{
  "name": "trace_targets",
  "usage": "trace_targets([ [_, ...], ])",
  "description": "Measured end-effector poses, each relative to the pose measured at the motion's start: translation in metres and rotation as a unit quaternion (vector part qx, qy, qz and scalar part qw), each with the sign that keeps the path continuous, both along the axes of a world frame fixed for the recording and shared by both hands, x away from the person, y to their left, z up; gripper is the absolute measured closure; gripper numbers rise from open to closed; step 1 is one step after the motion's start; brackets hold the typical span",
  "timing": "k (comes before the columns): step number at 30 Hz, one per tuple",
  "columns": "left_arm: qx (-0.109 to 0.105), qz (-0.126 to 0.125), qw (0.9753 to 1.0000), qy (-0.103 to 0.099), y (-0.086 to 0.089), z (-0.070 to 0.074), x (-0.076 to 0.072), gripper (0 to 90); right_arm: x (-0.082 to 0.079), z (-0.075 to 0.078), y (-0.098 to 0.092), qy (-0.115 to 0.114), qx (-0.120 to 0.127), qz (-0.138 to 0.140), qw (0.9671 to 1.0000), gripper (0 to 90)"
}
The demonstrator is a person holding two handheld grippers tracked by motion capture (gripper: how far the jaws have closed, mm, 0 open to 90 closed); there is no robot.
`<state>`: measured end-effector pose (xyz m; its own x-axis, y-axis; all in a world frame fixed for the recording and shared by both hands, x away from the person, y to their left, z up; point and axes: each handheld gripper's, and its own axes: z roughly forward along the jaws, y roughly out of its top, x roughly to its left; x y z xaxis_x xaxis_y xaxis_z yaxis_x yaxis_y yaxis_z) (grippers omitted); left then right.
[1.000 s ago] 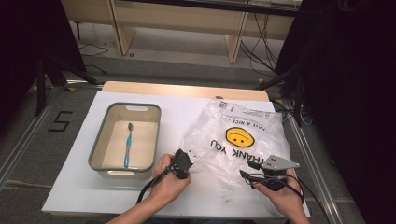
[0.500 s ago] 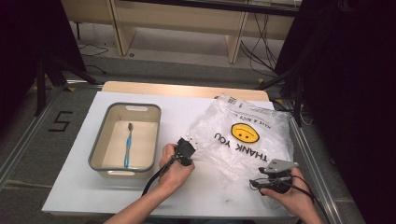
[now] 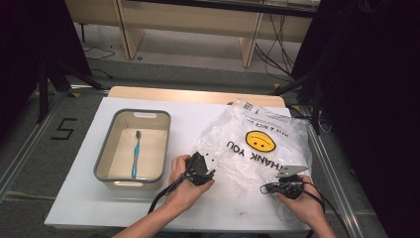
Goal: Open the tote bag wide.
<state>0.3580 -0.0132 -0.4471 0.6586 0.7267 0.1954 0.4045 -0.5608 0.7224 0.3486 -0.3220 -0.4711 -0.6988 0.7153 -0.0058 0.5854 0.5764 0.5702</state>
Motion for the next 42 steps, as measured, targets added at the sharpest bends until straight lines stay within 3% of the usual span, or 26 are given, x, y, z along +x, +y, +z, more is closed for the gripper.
trace_targets([
  [5,-0.002,-0.019,0.9998,0.005,0.006,0.000,-0.010,42.7,-0.001,0.000,0.010,0.004,0.016,-0.006,0.9998,90.0],
  [7,0.002,-0.024,0.9997,0.009,0.007,-0.003,-0.011,44.0,-0.002,0.002,0.015,0.006,0.020,0.006,0.9998,90.0],
  [9,0.002,-0.029,0.9994,0.018,0.008,-0.005,-0.011,45.3,-0.002,0.006,0.019,-0.014,0.023,0.019,0.9994,90.0],
  [12,0.002,-0.035,0.9991,0.025,0.006,-0.007,-0.012,45.8,0.000,0.010,0.023,-0.047,0.045,0.033,0.9973,69.3],
  [14,0.001,-0.044,0.9985,0.032,0.003,-0.009,-0.013,46.4,0.002,0.007,0.029,-0.047,0.053,0.046,0.9964,59.6],
  [15,0.001,-0.049,0.9982,0.035,0.001,-0.009,-0.014,47.5,0.001,0.002,0.037,-0.046,0.054,0.067,0.9953,50.8],
  [18,0.002,-0.056,0.9977,0.039,-0.001,-0.011,-0.016,48.1,0.000,-0.003,0.045,-0.042,0.045,0.088,0.9942,44.5],
  [20,0.006,-0.061,0.9974,0.039,-0.001,-0.011,-0.015,48.8,0.001,-0.009,0.054,-0.039,0.026,0.108,0.9931,41.3],
  [23,0.006,-0.061,0.9973,0.039,-0.001,-0.011,-0.015,49.0,0.002,-0.010,0.056,-0.036,0.020,0.112,0.9928,41.1],
  [25,0.006,-0.063,0.9972,0.039,-0.001,-0.012,-0.015,49.0,0.005,-0.011,0.057,-0.030,0.023,0.109,0.9933,44.5],
  [27,0.007,-0.062,0.9972,0.041,-0.002,-0.013,-0.015,49.0,0.009,-0.011,0.057,-0.026,0.034,0.088,0.9952,58.0],
  [28,0.008,-0.063,0.9971,0.041,-0.002,-0.013,-0.015,49.0,0.009,-0.011,0.057,-0.026,0.034,0.088,0.9952,58.0],
  [32,0.008,-0.070,0.9966,0.043,-0.002,-0.014,-0.016,49.0,0.014,-0.010,0.056,-0.014,0.038,0.076,0.9963,73.1],
  [35,0.009,-0.071,0.9965,0.042,-0.002,-0.013,-0.016,48.9,0.017,-0.009,0.057,-0.016,0.028,0.071,0.9970,87.5],
  [38,0.008,-0.075,0.9962,0.043,-0.001,-0.013,-0.017,49.0,0.018,-0.007,0.060,-0.014,0.017,0.062,0.9979,90.0],
  [42,0.005,-0.077,0.9960,0.044,0.001,-0.013,-0.019,49.8,0.017,-0.006,0.062,-0.012,0.022,0.046,0.9986,90.0],
])
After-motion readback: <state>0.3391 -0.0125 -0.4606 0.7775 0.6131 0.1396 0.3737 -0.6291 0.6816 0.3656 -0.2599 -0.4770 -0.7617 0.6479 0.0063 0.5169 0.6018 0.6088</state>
